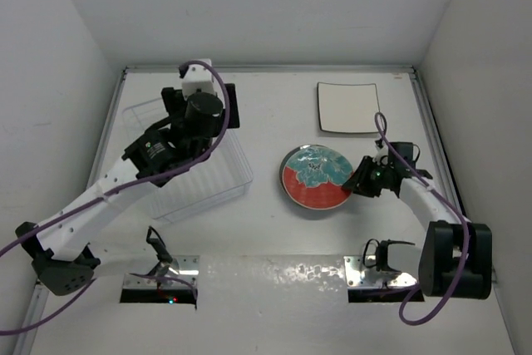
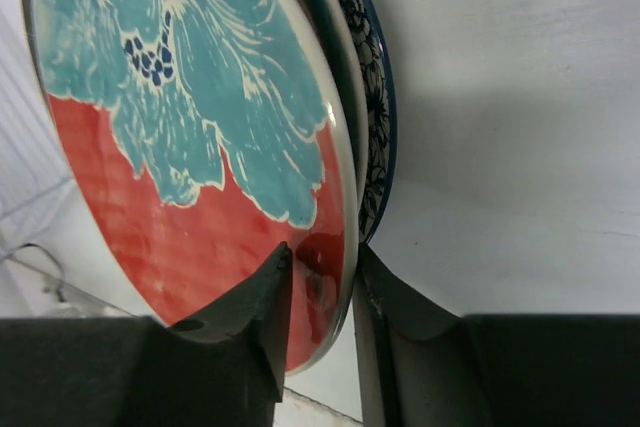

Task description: Unload the plates from the dish rack

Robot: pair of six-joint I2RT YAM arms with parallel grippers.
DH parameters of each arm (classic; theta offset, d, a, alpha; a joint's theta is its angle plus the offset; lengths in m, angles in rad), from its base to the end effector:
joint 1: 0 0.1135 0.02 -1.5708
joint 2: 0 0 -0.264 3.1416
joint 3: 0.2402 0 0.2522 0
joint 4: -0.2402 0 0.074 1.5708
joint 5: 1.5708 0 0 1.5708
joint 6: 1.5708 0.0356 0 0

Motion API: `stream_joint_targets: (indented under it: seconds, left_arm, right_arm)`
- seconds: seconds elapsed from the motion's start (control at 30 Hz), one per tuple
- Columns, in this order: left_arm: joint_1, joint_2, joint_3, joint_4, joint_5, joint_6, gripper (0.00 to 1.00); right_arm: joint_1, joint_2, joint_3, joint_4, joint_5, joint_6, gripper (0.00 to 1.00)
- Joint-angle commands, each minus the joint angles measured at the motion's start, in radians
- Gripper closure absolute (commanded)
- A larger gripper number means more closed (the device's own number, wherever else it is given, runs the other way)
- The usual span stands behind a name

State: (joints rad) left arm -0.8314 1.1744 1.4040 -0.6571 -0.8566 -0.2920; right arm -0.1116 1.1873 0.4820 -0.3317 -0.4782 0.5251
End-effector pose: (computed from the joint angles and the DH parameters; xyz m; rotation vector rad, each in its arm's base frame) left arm 0.1759 -0.1529 0.4309 -0.0295 1.8463 0.0776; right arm 0.2009 -0.0060 0.1543 0.6528 2.5374 0.7704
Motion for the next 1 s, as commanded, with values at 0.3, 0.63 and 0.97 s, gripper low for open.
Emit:
stream_joint_targets:
  seconds: [0.3,0.63,0.97]
  left_arm:
    - [0.034,-0.16,-0.358,0.054,0.151,-0.059,0.0]
    - [0.037,-0.214,-0.416,0.047,0.113,-0.062,0.0]
    - [0.096,-0.173,-0.393,-0.003,0.045,-0.163,0.0]
  right_arm:
    - [0.136,0.074,0.176,-0.029,0.207,0.055,0.6]
    - [0.214,0.143,0.245,-0.01,0.228,0.104,0.46]
    - [0.214,0.118,0.332,-0.143,0.352,0.05,0.01]
